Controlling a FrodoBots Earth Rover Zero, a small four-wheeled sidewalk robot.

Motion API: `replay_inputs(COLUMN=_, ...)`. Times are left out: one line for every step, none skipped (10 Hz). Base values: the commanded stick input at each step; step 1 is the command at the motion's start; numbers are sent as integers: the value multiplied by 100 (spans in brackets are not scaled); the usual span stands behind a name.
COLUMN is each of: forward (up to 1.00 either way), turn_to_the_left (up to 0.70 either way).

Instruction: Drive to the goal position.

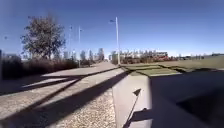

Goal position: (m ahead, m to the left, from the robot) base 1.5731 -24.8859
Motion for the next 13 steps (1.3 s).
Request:
replay_inputs(forward=0, turn_to_the_left=0)
replay_inputs(forward=0, turn_to_the_left=0)
replay_inputs(forward=0, turn_to_the_left=0)
replay_inputs(forward=0, turn_to_the_left=0)
replay_inputs(forward=70, turn_to_the_left=0)
replay_inputs(forward=70, turn_to_the_left=0)
replay_inputs(forward=70, turn_to_the_left=0)
replay_inputs(forward=70, turn_to_the_left=0)
replay_inputs(forward=70, turn_to_the_left=0)
replay_inputs(forward=70, turn_to_the_left=0)
replay_inputs(forward=70, turn_to_the_left=0)
replay_inputs(forward=0, turn_to_the_left=0)
replay_inputs(forward=0, turn_to_the_left=0)
